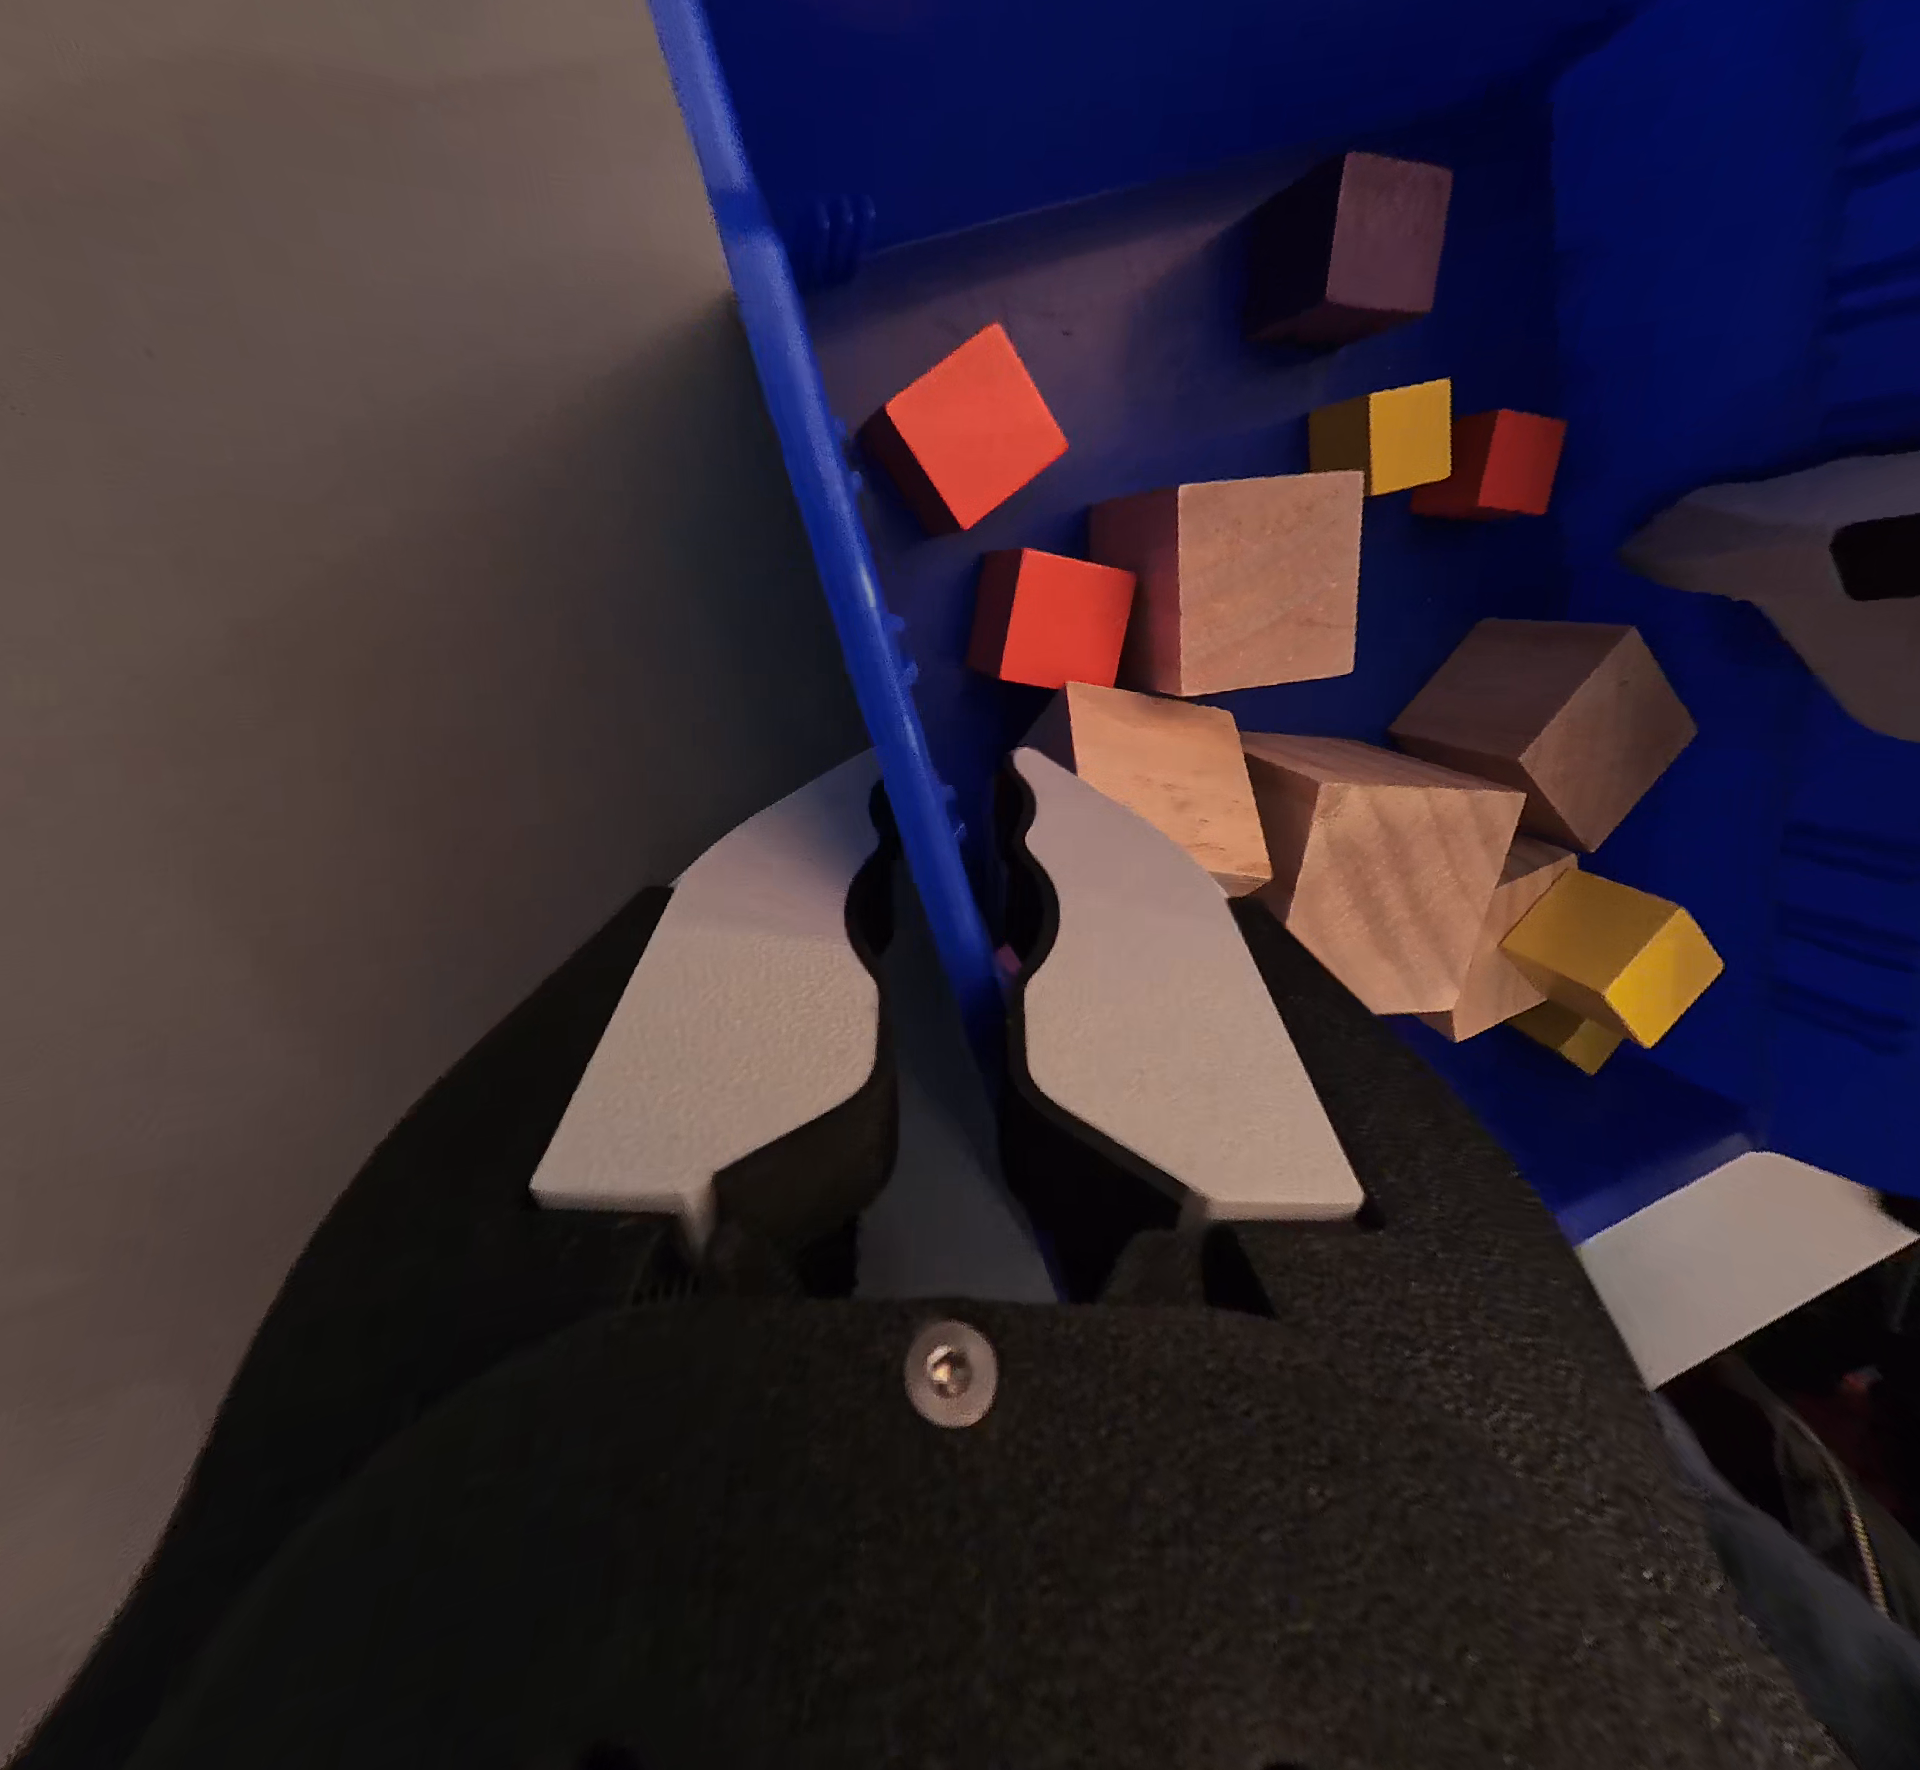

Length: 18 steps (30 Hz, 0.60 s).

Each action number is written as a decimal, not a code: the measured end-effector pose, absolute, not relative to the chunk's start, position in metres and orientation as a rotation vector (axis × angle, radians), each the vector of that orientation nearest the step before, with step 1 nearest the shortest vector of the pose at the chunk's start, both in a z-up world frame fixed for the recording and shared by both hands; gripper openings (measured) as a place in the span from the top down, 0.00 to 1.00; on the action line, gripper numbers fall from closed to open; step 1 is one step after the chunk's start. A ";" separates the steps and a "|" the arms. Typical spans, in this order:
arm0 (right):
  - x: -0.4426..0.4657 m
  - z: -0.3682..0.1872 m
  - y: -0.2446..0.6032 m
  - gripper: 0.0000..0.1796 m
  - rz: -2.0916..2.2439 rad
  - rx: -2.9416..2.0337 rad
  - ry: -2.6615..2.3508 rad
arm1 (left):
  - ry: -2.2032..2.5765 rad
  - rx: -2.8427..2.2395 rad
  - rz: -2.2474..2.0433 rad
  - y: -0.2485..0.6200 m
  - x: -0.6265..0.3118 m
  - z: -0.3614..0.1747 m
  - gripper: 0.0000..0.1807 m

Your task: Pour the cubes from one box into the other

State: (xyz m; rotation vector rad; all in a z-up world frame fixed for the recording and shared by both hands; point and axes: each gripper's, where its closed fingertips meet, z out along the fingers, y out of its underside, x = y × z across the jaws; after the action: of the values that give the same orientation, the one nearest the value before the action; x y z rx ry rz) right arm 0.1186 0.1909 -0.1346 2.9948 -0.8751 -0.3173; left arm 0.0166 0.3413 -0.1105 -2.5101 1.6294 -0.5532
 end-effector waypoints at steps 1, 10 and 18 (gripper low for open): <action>0.118 -0.135 0.191 0.96 -0.326 2.990 -0.875 | 1.653 -2.507 -0.519 0.342 0.015 -0.111 0.92; 0.118 -0.135 0.192 0.96 -0.323 2.976 -0.906 | 1.412 -2.726 -0.517 0.341 0.014 -0.112 0.93; 0.119 -0.135 0.192 0.96 -0.279 2.989 -0.879 | 1.418 -2.751 -0.449 0.343 0.011 -0.113 0.96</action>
State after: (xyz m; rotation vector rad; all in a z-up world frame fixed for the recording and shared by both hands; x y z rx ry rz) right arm 0.1188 0.1922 -0.1351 2.9890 -0.8791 -0.2794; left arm 0.0114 0.3428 -0.1127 -2.7510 1.4178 -0.4488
